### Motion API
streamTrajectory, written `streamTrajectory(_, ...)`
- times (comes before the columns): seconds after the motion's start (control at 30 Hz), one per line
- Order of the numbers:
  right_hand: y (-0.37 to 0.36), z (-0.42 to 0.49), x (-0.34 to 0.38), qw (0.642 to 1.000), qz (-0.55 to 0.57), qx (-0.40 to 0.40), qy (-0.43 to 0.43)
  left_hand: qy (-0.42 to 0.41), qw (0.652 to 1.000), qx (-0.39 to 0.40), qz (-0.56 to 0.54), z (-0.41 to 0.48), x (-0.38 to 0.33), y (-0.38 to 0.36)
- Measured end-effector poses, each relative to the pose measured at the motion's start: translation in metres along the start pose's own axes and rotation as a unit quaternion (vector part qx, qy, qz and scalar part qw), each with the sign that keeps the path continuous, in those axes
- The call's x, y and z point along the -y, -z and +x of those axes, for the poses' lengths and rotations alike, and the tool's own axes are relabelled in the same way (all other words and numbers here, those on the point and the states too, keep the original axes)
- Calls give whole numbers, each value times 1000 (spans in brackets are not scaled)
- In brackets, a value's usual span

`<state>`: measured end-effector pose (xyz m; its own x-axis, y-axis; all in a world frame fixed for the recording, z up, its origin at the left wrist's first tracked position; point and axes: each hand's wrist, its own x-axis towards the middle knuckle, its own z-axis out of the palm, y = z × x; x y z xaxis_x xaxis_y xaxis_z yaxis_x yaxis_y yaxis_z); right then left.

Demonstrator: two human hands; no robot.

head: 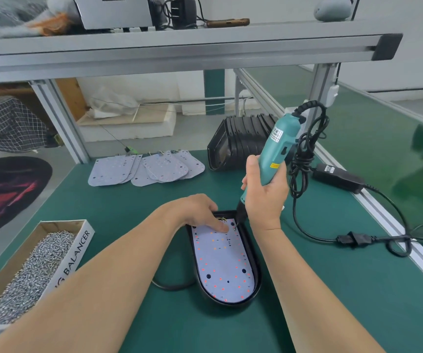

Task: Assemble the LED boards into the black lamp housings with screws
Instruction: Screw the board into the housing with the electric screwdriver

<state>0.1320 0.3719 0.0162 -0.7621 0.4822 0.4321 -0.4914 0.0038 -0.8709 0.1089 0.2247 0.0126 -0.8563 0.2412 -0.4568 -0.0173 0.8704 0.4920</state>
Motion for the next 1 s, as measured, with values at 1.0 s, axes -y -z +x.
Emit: streamTrajectory(1.0, 50, 7, 54, 985, 110, -113, -68, 43, 812, -247, -527, -48, -20, 16)
